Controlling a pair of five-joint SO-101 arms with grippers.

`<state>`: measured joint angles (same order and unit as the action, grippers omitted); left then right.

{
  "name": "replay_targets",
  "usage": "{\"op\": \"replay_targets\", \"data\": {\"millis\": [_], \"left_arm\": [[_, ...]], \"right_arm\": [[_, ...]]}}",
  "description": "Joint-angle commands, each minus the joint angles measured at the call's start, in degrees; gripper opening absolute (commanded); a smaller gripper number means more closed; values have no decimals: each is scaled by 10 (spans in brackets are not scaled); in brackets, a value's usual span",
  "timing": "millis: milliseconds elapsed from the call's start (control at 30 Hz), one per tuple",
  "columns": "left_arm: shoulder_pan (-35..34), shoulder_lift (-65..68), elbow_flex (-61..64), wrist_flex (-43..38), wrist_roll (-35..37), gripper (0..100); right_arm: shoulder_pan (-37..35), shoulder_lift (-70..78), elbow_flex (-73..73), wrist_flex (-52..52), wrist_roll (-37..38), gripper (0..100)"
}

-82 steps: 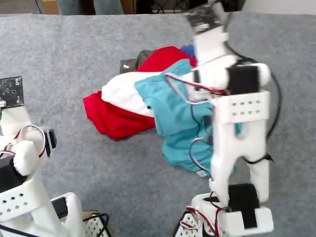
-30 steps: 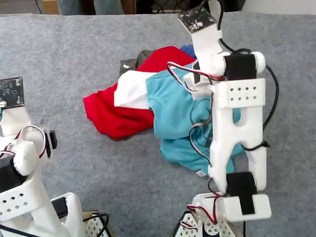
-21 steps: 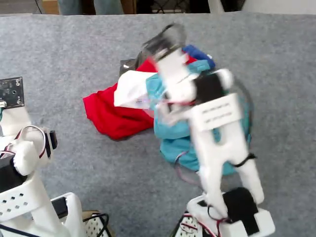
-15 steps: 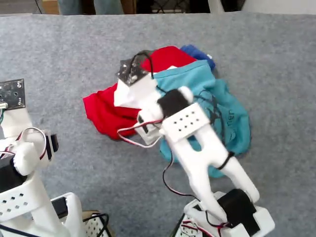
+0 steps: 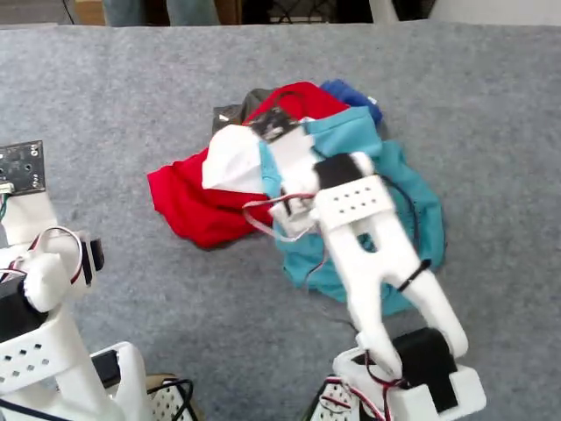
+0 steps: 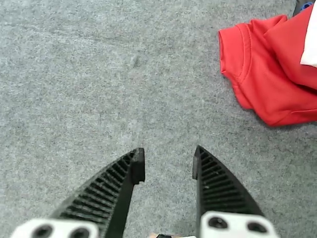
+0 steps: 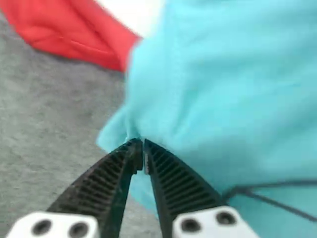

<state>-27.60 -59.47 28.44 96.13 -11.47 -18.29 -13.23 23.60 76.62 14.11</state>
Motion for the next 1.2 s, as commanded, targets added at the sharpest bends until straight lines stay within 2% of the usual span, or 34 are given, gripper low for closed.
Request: {"op": "replay_targets", "data": {"millis": [0, 267, 367, 433, 533, 633, 700, 767, 900, 933, 1000, 1167], "left_arm": [[4, 3, -9, 2, 1, 184], [7, 3, -9, 2, 1, 184], [7, 3, -8, 1, 1, 184], [4, 3, -7, 1, 5, 185], [3, 3, -7, 1, 5, 185], [7, 3, -5, 1, 2, 185], [3, 3, -5, 1, 3, 185], [3, 3, -7, 1, 4, 185], [2, 2, -7, 1, 3, 185], [2, 2, -8, 1, 3, 185], [2, 2, -8, 1, 3, 185], [2, 2, -7, 1, 2, 185]], "right_arm": [[39, -46, -57, 40, 28, 15], [92, -129, -141, 157, 108, 16], [42, -115, -98, 172, 96, 24], [-5, -103, -58, 139, 40, 80], [-73, -80, -9, 67, -50, 250], [-125, -36, 36, -15, -85, 358], [-137, 3, 58, -62, -95, 345], [-131, 44, 59, -95, -103, 283], [-71, 87, 28, -114, -100, 37], [-53, 90, 16, -113, -98, 8], [-20, 85, -10, -82, -87, 42], [25, 52, -105, 43, -56, 16]]}}
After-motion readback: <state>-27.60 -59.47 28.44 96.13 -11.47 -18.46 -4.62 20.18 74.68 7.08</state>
